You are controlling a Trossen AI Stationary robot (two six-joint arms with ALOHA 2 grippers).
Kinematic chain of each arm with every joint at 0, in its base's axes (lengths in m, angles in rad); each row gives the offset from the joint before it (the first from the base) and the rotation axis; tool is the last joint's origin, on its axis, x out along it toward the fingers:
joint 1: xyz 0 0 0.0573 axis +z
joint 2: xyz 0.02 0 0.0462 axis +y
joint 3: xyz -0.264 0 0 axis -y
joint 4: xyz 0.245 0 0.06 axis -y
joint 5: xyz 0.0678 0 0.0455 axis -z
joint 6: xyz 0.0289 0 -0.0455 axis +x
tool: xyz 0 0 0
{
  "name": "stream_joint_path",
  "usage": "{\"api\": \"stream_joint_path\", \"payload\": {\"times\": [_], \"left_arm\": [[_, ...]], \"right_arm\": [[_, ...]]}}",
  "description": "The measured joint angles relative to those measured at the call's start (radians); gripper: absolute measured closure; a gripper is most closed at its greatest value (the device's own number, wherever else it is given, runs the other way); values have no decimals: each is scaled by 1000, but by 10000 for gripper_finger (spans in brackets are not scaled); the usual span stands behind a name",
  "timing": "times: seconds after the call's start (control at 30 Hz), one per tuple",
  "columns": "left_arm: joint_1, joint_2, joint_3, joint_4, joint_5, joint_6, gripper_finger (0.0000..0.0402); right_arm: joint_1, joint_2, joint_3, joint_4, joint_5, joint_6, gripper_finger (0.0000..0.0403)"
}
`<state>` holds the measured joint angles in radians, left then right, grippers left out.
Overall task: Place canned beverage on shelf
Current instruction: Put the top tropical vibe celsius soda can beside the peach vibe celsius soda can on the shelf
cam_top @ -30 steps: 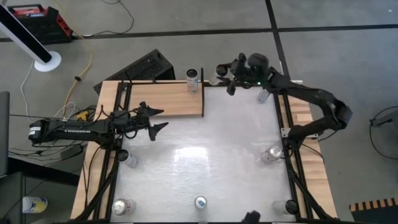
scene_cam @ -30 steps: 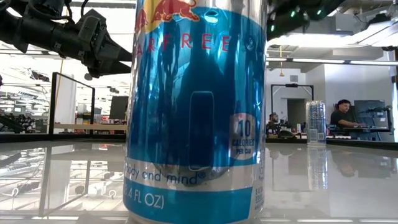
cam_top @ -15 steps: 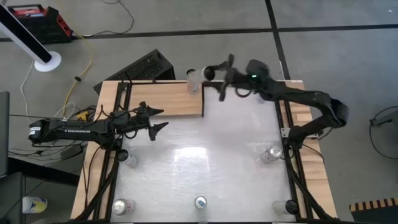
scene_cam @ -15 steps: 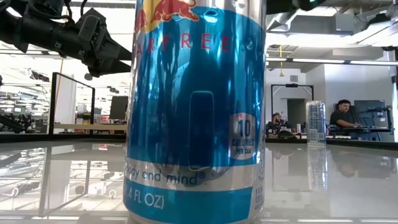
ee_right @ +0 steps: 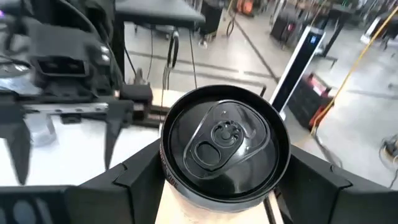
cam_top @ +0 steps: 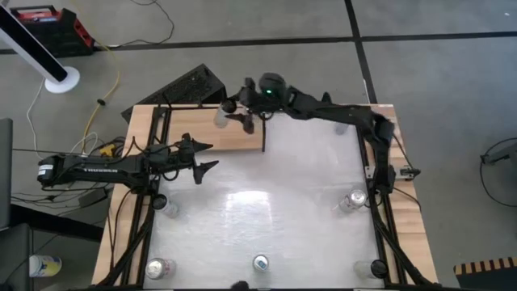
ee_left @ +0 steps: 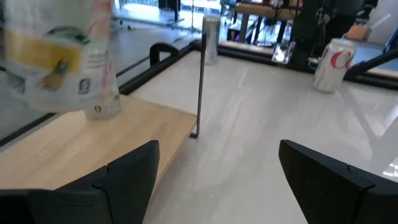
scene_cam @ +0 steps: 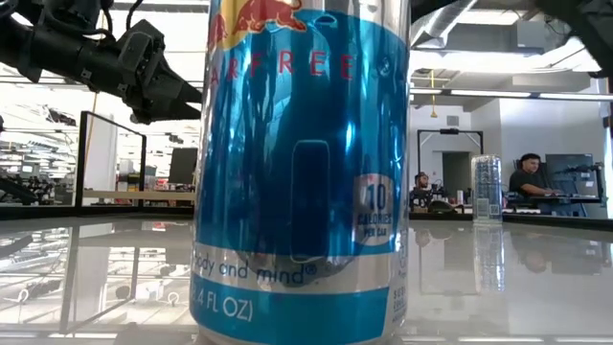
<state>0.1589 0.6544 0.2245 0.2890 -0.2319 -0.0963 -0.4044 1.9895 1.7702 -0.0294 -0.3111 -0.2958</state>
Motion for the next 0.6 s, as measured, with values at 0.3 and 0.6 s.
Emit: {"api": "stream_joint_path", "payload": {"times": [0.3,0.6], "left_arm": [[0,0,0,-42,0,-11,84],[0,0,0,-54,0,-20,84]], "right_arm": [[-9,169,148,-163,0,8,117],[-9,177,153,-244,-1,10,117]]}}
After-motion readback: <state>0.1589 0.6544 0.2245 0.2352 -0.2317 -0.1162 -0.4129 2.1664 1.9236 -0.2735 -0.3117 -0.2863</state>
